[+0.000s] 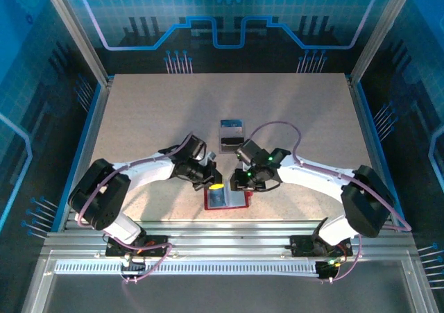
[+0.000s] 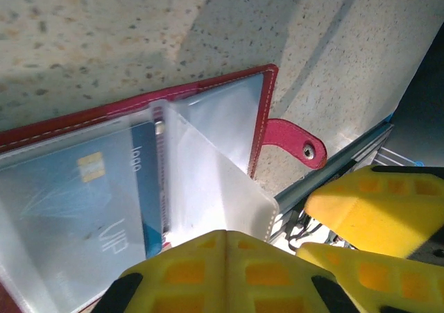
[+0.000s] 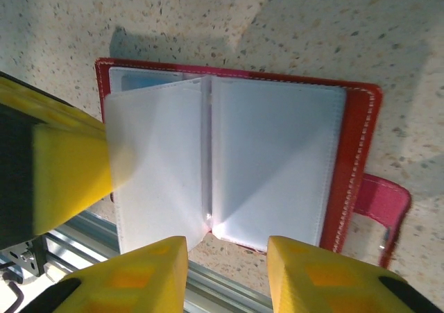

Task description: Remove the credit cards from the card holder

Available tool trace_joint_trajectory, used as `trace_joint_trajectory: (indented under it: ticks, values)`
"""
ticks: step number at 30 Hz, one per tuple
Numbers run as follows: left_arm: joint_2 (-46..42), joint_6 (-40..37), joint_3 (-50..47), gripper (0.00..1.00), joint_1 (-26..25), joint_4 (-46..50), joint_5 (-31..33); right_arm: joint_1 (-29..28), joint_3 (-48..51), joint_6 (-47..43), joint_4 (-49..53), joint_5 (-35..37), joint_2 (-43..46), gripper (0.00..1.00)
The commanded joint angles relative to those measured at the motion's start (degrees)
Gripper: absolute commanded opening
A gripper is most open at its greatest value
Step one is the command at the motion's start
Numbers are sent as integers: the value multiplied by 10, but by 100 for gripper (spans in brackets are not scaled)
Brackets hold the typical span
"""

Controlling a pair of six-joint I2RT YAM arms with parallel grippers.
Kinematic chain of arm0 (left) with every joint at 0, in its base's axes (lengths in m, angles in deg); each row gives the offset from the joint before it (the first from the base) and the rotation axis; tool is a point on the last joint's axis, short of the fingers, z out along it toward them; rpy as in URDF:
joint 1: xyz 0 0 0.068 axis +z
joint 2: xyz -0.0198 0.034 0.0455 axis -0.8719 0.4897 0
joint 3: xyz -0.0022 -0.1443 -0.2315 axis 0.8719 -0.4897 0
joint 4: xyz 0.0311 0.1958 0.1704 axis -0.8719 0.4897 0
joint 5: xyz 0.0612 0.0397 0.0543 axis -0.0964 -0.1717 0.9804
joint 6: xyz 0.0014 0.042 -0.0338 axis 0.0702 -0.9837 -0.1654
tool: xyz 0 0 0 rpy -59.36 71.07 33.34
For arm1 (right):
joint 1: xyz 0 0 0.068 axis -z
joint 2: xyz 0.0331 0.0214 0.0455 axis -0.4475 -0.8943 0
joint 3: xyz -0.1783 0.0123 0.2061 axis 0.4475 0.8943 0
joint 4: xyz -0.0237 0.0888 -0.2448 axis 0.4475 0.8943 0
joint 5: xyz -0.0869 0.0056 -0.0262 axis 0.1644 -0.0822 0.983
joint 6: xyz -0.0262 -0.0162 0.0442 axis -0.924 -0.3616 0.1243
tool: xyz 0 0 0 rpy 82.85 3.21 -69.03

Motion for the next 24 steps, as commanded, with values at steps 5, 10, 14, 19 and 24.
trace_joint_trajectory:
  ticks: [5, 10, 14, 19, 24]
  values:
    - [55, 15, 42, 4, -32, 1, -3, 28, 27, -2, 13, 3, 60, 35]
    - [86, 33, 53, 4, -51, -27, -7, 37, 58, -1, 12, 0, 85, 35]
    - [100, 42, 57, 4, -60, -40, -9, 42, 63, -2, 10, -7, 95, 35]
    - [98, 40, 54, 4, -62, -41, -6, 42, 64, -1, 2, -17, 89, 35]
    - [97, 40, 50, 5, -62, -40, -6, 42, 64, 3, -13, -31, 82, 34]
